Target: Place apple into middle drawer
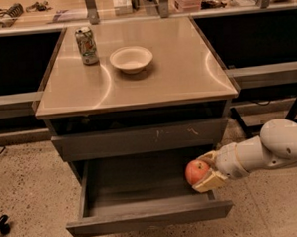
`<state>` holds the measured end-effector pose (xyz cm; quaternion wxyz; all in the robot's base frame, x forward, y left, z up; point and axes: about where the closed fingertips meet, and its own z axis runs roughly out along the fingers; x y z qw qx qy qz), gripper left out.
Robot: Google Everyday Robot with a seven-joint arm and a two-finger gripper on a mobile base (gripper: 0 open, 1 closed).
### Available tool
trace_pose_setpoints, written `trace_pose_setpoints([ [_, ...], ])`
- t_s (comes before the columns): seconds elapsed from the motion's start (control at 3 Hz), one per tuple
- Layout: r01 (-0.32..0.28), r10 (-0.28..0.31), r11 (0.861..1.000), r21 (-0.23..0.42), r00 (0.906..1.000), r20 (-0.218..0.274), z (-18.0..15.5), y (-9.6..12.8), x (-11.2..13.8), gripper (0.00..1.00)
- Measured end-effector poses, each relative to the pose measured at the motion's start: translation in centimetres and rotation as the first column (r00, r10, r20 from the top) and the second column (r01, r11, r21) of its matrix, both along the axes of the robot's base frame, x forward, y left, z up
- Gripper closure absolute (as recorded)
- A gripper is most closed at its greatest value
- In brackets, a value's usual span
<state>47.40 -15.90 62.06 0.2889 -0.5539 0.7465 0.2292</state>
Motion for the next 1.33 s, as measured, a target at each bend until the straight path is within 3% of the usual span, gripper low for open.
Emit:
trace_pose_setpoints([
  [0.67, -0.019, 0.019, 1.0, 0.001, 0.9996, 0.02, -0.9, 0.6, 0.1, 1.0],
  [1.33, -0.108, 0.1, 0.992, 0.071, 0.9889, 0.11, -7.0, 6.4, 3.2, 1.0],
])
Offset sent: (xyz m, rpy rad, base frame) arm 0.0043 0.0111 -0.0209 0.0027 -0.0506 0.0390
